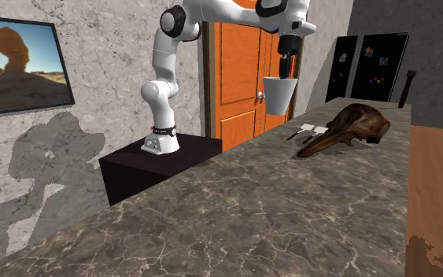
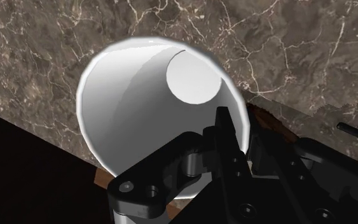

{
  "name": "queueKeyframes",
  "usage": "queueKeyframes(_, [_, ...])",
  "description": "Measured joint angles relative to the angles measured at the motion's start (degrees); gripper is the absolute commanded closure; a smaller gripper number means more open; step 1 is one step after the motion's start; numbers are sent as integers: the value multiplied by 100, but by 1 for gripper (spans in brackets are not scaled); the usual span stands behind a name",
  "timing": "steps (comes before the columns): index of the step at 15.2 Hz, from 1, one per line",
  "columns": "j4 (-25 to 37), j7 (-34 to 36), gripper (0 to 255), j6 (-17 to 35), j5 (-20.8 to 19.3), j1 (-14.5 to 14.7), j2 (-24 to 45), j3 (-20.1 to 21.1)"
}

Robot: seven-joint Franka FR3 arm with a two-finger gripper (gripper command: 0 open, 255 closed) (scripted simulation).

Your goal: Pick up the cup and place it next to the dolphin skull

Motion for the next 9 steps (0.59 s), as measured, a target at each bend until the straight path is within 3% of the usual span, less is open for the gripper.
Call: queueKeyframes(9, [-719, 149, 255, 672, -27, 7, -32, 8])
